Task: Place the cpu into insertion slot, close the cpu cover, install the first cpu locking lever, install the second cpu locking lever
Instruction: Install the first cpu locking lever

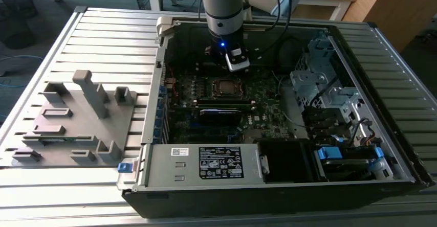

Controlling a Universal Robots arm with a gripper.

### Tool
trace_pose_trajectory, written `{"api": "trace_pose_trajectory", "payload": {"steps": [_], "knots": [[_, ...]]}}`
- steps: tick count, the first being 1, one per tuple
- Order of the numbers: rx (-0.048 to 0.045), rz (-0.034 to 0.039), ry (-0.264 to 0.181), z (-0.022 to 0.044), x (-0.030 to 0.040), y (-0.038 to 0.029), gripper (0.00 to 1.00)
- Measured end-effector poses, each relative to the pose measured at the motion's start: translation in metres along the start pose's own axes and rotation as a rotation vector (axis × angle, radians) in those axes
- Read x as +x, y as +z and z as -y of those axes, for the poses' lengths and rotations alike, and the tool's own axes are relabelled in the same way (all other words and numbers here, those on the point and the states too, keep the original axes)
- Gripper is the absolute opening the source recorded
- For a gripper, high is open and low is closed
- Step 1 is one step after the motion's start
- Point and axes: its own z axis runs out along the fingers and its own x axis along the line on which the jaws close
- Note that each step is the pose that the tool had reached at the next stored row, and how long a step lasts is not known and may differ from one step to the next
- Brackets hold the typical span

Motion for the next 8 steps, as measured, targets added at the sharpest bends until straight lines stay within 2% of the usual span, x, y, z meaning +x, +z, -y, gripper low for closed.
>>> {"api": "trace_pose_trajectory", "payload": {"steps": [8], "knots": [[0.0152,0.0041,-0.003,0.0001,0.0000,0.0004,0.10]]}}
